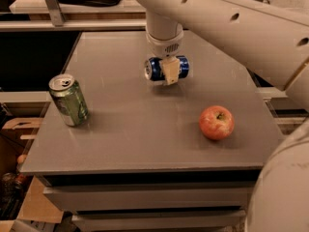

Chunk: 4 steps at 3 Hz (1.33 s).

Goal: Knock pepsi can over

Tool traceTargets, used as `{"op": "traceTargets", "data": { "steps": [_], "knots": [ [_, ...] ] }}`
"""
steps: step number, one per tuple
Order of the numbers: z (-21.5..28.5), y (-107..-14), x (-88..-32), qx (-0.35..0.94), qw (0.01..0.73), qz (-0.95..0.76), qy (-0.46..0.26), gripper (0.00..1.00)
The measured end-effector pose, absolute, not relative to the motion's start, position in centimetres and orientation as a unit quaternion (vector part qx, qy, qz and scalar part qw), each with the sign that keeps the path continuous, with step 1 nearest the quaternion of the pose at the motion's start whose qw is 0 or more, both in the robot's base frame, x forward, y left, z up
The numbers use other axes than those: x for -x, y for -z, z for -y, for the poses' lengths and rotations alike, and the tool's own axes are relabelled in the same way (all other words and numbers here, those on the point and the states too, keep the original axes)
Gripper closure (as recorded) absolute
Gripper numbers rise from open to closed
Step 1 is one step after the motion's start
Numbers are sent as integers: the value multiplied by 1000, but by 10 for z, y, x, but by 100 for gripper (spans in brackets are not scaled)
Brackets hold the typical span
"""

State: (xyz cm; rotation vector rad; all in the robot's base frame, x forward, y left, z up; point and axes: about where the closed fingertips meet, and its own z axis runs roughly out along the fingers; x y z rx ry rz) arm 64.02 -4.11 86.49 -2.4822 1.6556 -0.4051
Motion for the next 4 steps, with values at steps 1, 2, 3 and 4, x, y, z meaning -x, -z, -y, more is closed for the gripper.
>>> {"op": "traceTargets", "data": {
  "steps": [1,2,3,4],
  "knots": [
    [40,-859,-640,829,45,-546,116,85],
    [39,-854,-640,832,36,-545,96,62],
    [39,-851,-641,834,32,-545,82,38],
    [38,-849,-642,835,31,-545,74,15]
  ]
}}
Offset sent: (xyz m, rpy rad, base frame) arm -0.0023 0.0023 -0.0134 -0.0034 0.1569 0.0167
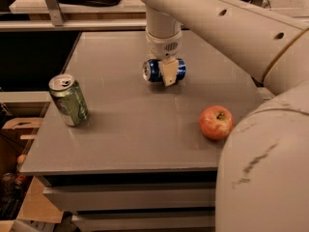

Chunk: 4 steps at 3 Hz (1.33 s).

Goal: Knock pepsi can over

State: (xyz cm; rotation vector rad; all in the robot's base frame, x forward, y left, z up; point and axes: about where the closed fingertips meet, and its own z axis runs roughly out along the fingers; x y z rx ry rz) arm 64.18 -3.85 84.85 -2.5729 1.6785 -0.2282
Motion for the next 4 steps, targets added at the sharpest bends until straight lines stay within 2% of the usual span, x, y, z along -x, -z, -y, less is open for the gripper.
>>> {"op": "traceTargets", "data": {
  "steps": [1,4],
  "knots": [
    [39,-847,-642,835,30,-544,69,0],
    [45,-846,-644,831,45,-553,42,0]
  ]
}}
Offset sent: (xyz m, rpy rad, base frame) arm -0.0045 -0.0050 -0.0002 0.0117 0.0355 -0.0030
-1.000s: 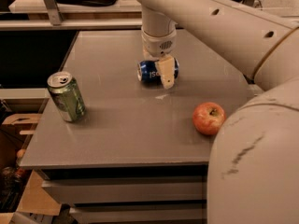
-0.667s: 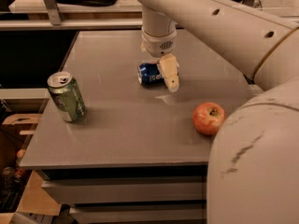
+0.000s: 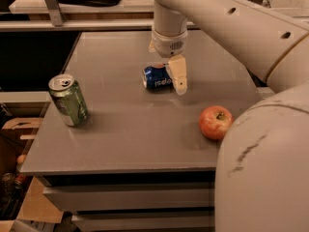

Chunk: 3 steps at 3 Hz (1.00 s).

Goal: Knock pepsi can over

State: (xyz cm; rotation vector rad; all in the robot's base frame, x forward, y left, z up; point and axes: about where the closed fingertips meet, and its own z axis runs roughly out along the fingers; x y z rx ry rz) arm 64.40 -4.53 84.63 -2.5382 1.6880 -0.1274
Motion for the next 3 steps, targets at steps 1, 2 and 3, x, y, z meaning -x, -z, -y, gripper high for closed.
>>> {"op": "traceTargets", "data": {
  "steps": [1,2,3],
  "knots": [
    [56,-851,-649,821,65,-567,23,0],
    [67,-857,-653,810,82,-581,9,0],
    [77,-866,-654,798,102,-593,2,0]
  ]
}}
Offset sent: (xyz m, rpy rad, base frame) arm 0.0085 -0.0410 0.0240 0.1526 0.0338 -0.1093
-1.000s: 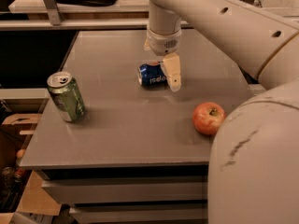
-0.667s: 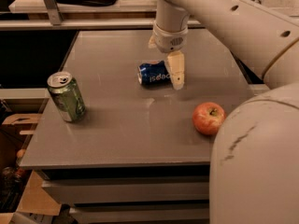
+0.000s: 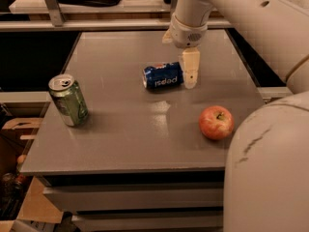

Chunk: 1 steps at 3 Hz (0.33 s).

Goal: Knock pepsi can over

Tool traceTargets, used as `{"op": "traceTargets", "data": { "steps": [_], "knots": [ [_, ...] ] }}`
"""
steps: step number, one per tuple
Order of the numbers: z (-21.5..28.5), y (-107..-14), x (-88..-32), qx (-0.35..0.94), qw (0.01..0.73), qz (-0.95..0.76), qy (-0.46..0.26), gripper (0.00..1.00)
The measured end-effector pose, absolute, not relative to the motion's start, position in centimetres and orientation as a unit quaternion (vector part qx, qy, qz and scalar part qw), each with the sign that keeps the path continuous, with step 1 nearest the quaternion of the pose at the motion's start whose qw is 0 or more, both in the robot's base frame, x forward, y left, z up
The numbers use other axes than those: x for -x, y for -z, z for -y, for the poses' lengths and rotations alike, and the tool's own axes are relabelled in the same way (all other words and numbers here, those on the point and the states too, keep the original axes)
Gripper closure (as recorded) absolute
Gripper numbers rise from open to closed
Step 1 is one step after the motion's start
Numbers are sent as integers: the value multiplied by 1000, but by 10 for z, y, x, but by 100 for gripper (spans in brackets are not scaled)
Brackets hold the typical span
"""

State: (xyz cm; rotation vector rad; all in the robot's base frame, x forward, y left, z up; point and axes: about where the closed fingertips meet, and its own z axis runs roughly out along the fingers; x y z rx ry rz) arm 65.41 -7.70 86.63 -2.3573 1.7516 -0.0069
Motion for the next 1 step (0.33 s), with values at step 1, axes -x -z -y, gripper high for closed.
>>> {"op": "traceTargets", "data": {
  "steps": [1],
  "knots": [
    [82,-873,-655,791,116,-600,-4,0]
  ]
}}
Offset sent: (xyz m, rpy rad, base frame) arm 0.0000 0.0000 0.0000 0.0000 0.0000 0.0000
